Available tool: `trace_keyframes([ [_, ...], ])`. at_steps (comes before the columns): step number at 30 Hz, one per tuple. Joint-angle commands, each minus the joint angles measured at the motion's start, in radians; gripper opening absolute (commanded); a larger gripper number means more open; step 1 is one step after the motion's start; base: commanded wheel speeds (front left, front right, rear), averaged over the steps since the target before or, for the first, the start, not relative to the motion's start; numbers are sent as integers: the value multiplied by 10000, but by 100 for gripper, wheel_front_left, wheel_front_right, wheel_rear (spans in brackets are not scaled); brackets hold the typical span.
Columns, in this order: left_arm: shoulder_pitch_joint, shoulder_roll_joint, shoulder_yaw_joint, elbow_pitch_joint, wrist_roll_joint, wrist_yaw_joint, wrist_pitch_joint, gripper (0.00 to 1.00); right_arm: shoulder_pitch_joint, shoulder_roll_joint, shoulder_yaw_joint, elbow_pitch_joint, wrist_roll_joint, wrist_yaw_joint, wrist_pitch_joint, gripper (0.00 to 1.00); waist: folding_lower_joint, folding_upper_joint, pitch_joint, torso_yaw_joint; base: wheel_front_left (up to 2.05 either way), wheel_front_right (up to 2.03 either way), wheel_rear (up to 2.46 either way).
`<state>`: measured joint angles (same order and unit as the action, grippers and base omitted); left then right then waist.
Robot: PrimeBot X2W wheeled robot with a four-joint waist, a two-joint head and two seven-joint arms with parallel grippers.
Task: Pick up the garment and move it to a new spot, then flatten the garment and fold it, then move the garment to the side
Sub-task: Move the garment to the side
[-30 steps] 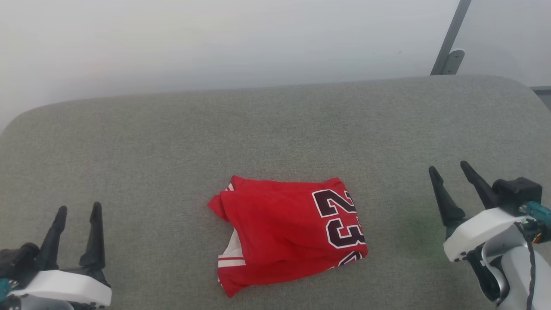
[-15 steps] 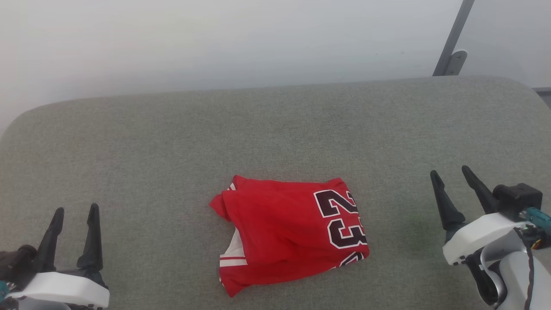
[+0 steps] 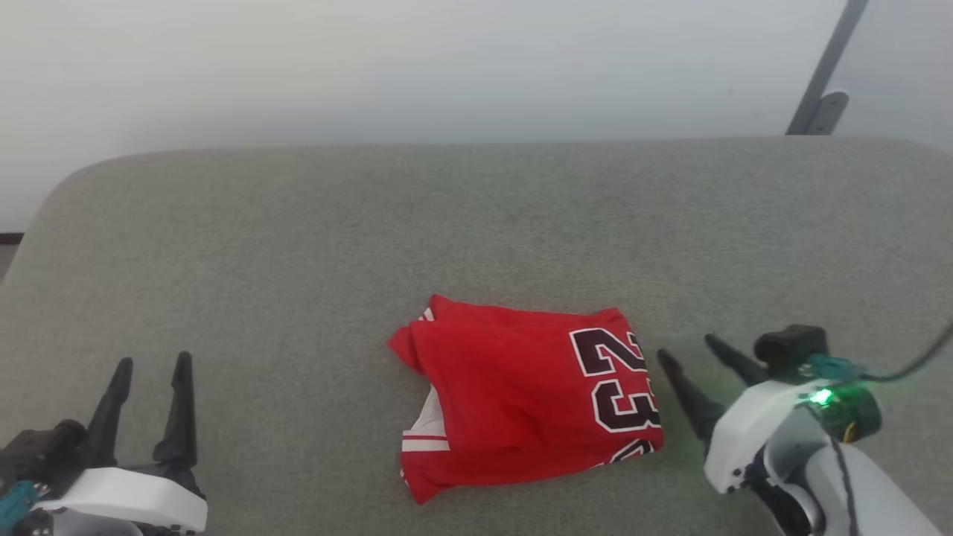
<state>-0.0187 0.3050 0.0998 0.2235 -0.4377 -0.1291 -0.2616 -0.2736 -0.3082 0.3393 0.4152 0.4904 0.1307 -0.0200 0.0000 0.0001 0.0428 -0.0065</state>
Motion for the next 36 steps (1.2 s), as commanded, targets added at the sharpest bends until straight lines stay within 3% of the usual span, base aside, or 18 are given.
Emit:
trace_keyframes([
  [1,-64,-18,-23,8,-27,-6,-39,100,-95,-15,85,-19,142,1,171,100,0,-1,39,89,0,0,0],
  [6,-169,-133,-216,50,-73,-6,-39,100,-455,-386,936,-62,809,1,1950,100,0,-1,213,446,0,0,0],
  [12,-338,-223,-463,122,-96,-6,-39,100,-901,-595,1102,332,1006,1,3588,100,0,-1,469,827,0,0,0],
  [23,-702,-286,-748,242,-173,-7,-39,100,-1497,-220,964,1186,965,1,5931,100,0,-1,848,1353,0,0,0],
  [24,-718,-294,-761,247,-182,-7,-39,100,-1523,-147,885,1300,987,1,6114,57,0,-1,876,1382,0,0,0],
  [25,-717,-294,-762,255,-188,-7,-39,100,-1574,-111,887,1299,898,2,6212,0,0,-1,904,1409,0,0,0],
  [36,-951,-330,-739,265,-99,-7,-39,100,-1826,71,-363,901,223,-10,6552,0,0,-1,1124,1192,0,0,0],
])
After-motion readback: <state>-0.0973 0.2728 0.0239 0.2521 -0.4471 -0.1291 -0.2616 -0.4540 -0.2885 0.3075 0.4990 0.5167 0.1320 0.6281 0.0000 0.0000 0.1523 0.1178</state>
